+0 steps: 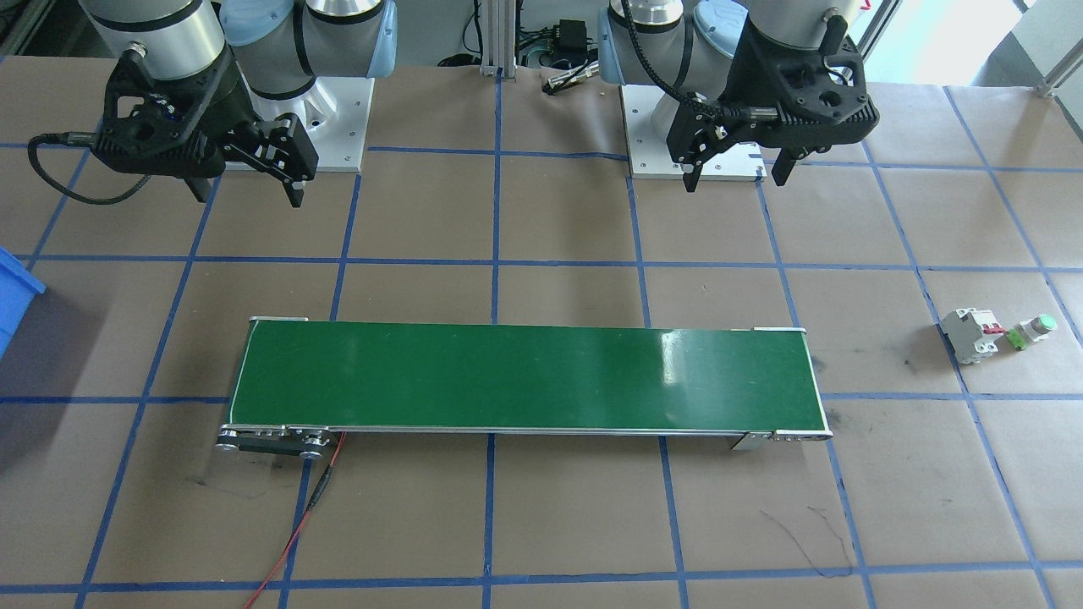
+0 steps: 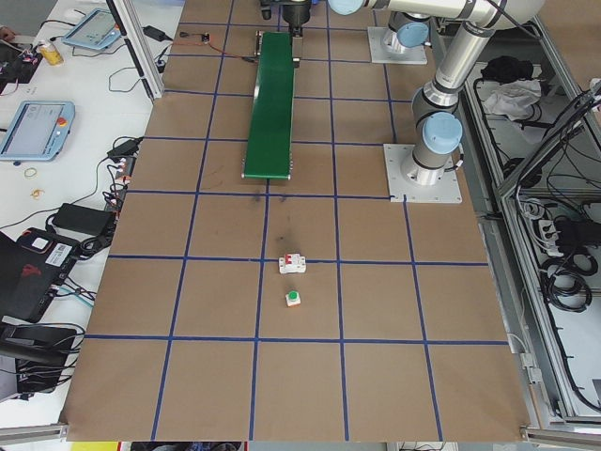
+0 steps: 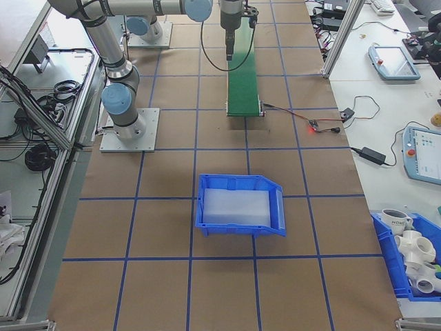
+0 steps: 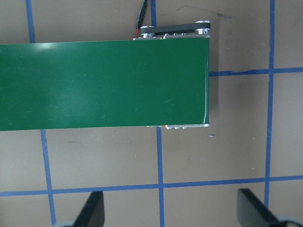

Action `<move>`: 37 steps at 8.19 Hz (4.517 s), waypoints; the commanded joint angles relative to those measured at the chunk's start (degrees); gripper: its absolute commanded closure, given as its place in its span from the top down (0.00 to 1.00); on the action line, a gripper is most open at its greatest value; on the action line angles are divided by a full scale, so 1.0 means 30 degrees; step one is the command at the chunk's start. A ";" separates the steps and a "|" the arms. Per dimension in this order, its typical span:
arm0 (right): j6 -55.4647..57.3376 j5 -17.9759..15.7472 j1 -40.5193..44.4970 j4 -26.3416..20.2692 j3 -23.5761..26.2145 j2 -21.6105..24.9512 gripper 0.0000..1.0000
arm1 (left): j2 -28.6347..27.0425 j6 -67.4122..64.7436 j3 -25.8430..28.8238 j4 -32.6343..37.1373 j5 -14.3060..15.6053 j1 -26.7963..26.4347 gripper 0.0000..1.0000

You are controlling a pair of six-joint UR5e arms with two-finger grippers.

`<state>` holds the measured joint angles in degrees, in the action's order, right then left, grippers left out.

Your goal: Move button from left to right

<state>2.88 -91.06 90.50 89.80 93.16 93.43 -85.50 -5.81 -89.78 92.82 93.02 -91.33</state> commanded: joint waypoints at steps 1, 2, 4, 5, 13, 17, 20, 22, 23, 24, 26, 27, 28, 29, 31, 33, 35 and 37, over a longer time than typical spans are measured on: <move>-0.0021 0.0001 0.0008 -0.0022 0.0000 0.0000 1.00 | 0.0255 0.0762 -0.0072 0.0202 -0.0097 0.0502 1.00; -0.0021 0.0001 0.0008 -0.0022 0.0000 0.0000 1.00 | 0.0287 0.3113 -0.0014 0.0144 -0.0156 0.0995 1.00; -0.0021 0.0001 0.0008 -0.0022 0.0000 0.0000 1.00 | 0.0317 0.5123 -0.0043 0.0085 -0.0069 0.4785 1.00; -0.0021 0.0001 0.0008 -0.0022 0.0000 0.0000 1.00 | 0.0200 0.6985 -0.0043 0.0056 -0.0011 0.7448 1.00; 0.0008 0.0001 0.0008 -0.0022 0.0000 -0.0029 1.00 | -0.6963 1.2949 0.0074 -0.8205 0.1327 1.9562 1.00; 0.0008 0.0001 0.0008 -0.0022 0.0029 0.0000 1.00 | -0.9907 1.2717 0.0075 -0.8410 0.0957 2.1098 1.00; -0.0021 0.0001 0.0008 -0.0022 0.0000 0.0000 1.00 | -1.0054 1.2950 0.0132 -0.8441 -0.0326 2.0835 1.00; -0.0021 0.0001 0.0008 -0.0022 0.0029 0.0000 1.00 | -1.0200 1.3389 0.0162 -0.8470 -0.0391 2.0718 1.00; -0.0021 0.0001 0.0008 -0.0022 0.0029 0.0000 1.00 | -1.0607 1.3420 0.0162 -0.8586 -0.0391 2.0572 1.00; -0.0021 0.0001 0.0008 -0.0022 0.0000 0.0000 1.00 | -1.1017 1.3565 0.0162 -1.0066 -0.0420 2.0281 1.00; -0.0021 0.0001 0.0008 -0.0022 0.0029 0.0000 1.00 | -1.1256 1.3624 0.0162 -1.1018 -0.0420 2.0103 1.00; -0.0021 0.0001 0.0008 -0.0022 0.0029 0.0000 1.00 | -1.1256 1.3741 0.0162 -1.1019 -0.0739 2.0102 1.00; -0.0021 0.0001 0.0008 -0.0022 0.0029 0.0000 1.00 | -1.1285 1.3887 0.0162 -1.0874 -0.0974 2.0073 1.00; -0.0021 0.0001 0.0008 -0.0022 0.0000 0.0000 1.00 | -1.1604 1.3889 0.0162 -1.0727 -0.1035 2.0044 1.00; -0.0050 0.0001 0.0008 -0.0022 0.0029 0.0000 1.00 | -1.2193 1.4587 0.0191 -1.0989 -0.1387 1.9811 1.00; -0.0050 0.0001 0.0008 -0.0022 0.0000 0.0000 1.00 | -1.2251 1.4825 0.0192 -1.0989 -0.1387 1.9721 1.00; -0.0050 0.0001 0.0008 -0.0022 0.0029 0.0000 1.00 | -1.2281 1.4943 0.0192 -1.0902 -0.1387 1.9750 1.00; -0.0021 0.0001 0.0008 -0.0022 0.0029 0.0000 1.00 | -1.2397 1.5147 0.0163 -1.0697 -0.1358 1.9750 0.95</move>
<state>2.76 -91.05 90.53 89.73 93.24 93.43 -122.33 39.13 -89.21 60.32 88.89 -32.10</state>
